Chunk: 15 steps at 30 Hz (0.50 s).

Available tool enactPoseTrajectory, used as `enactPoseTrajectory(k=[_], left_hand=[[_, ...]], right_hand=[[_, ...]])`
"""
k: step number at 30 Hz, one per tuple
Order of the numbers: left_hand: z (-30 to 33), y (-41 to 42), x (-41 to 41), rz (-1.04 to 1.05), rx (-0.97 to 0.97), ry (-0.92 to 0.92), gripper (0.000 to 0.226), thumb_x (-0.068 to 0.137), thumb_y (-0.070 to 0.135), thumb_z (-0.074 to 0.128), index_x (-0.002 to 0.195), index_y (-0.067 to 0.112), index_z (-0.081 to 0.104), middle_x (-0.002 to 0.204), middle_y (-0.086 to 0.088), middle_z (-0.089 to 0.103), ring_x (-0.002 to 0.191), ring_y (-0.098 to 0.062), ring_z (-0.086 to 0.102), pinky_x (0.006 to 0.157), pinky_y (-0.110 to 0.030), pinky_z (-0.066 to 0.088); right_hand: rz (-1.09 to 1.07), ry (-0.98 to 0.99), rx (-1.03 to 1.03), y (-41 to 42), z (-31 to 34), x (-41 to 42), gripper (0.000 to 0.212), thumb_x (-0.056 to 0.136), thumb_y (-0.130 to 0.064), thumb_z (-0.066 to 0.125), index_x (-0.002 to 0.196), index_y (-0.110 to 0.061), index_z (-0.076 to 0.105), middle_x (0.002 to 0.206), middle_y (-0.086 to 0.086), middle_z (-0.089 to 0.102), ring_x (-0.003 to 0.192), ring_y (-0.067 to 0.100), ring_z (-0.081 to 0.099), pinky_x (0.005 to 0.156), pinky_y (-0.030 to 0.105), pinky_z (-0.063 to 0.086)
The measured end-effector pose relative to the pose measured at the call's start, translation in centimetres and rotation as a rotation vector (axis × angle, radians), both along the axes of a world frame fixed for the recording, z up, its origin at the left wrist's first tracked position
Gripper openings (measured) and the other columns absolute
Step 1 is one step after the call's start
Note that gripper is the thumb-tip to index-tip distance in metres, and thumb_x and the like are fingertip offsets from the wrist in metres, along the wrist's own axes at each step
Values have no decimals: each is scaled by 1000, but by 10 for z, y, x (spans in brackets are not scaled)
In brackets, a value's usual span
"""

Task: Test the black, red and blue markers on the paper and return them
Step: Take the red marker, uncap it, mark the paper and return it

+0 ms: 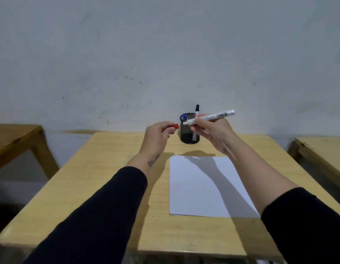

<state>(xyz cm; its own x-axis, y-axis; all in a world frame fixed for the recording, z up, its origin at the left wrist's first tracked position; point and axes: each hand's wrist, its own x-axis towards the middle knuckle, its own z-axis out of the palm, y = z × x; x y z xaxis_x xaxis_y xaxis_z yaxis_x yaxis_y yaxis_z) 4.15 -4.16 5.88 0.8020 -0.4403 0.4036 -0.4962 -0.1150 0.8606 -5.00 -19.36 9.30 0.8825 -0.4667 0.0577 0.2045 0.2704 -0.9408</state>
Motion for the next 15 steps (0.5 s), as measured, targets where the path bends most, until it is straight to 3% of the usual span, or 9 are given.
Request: enactPoseTrajectory(k=[5, 10, 15], left_hand=[[14, -7, -11, -49, -7, -49, 22, 93, 4, 54, 104, 11, 71, 91, -2, 68, 82, -8, 63, 73, -19, 52], [18, -9, -21, -60, -30, -53, 22, 94, 5, 52, 104, 12, 70, 93, -3, 68, 86, -14, 65, 72, -20, 53], [26, -12, -30, -54, -10, -68, 19, 92, 8, 57, 102, 12, 72, 90, -6, 70, 90, -24, 68, 80, -33, 57]], right_hand=[[-25, -28, -11, -1, 12, -12, 17, 82, 7, 66, 97, 3, 59, 99, 25, 66, 70, 21, 73, 74, 27, 60], [-41, -56, 8, 0, 14, -21, 13, 83, 6, 66, 92, 0, 59, 91, 20, 68, 68, 20, 72, 79, 29, 60], [-26, -38, -27, 2, 13, -24, 20, 81, 4, 68, 100, 3, 60, 100, 26, 67, 74, 23, 71, 85, 31, 58]])
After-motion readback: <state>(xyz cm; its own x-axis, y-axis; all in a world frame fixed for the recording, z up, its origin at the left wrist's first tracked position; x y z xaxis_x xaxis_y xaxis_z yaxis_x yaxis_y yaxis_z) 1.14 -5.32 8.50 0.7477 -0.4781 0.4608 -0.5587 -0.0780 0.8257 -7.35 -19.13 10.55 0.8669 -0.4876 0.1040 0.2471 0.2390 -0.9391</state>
